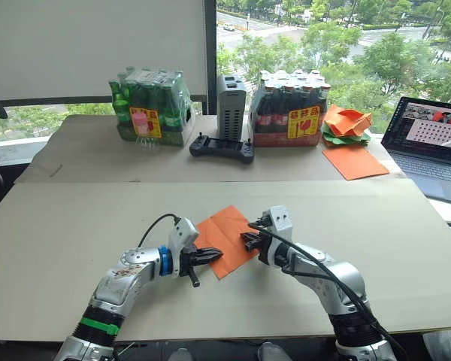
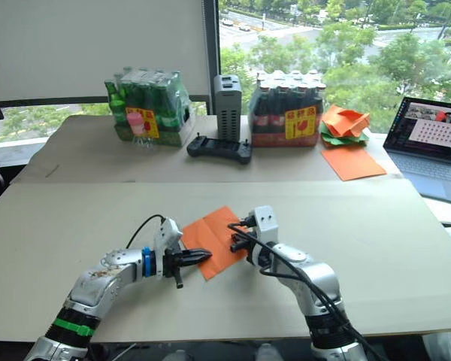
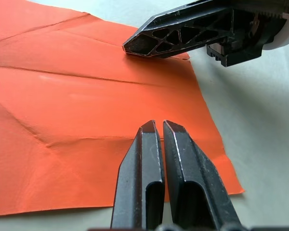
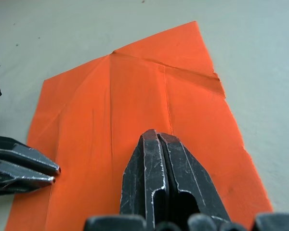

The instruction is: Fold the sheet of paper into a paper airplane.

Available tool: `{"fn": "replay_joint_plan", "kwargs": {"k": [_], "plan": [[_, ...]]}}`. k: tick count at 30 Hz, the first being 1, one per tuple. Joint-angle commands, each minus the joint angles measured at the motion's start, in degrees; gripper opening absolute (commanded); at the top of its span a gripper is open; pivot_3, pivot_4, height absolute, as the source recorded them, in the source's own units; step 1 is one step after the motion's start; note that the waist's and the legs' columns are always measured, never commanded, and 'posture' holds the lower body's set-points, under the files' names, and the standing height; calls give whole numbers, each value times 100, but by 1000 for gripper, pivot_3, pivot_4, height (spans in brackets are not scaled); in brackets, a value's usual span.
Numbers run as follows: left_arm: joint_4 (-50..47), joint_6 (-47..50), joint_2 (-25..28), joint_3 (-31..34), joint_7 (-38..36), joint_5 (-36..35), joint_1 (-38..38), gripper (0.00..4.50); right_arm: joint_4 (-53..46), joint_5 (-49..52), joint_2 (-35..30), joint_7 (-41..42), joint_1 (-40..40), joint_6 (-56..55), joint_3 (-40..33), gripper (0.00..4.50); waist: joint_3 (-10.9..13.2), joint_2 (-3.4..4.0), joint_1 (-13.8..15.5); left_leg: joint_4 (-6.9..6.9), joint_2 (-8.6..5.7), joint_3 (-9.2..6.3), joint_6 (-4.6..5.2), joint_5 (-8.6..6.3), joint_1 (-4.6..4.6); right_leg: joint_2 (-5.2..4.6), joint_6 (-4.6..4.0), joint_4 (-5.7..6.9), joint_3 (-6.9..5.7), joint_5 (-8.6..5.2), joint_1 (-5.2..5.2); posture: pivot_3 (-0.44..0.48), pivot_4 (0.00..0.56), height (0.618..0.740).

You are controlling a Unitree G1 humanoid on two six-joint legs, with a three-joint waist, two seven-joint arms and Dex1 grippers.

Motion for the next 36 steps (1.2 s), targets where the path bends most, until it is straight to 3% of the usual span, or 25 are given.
{"fn": "replay_joint_plan", "kwargs": {"k": [1,11,14,18,24,36], "plan": [[-389,458,-23,574,306,-474,106,264,-22,-96,-52,154,86,43,224,0,0,0,-8,-1,0,0,0,0,0,0,0,0,0,0,0,0,150,740],[-1029,2108,-283,2184,1223,-2331,458,264,101,-236,2,351,17,58,305,0,-1,-2,-13,-1,1,0,0,0,3,0,0,0,0,0,1,0,150,740],[-1126,2480,-353,2481,1467,-2805,632,1117,124,-280,-10,404,9,62,353,0,-2,-2,-30,-1,1,0,0,0,3,-1,0,0,0,0,1,0,150,740],[-1063,2574,-400,2599,1854,-2904,721,2383,116,-303,7,452,18,82,344,0,-2,-3,-23,-1,0,0,0,0,5,0,-1,1,0,0,2,0,150,740],[-711,2561,-625,2630,2306,-2913,581,2383,135,-317,31,475,-14,95,347,0,-2,-3,-12,-1,0,0,0,0,7,-1,-1,-1,0,0,4,0,150,740],[-103,2346,-952,2376,2516,-2727,136,2383,33,-281,110,416,33,195,149,0,-3,-4,16,0,-2,0,-1,0,5,-1,-1,-1,0,1,5,0,150,740]]}}
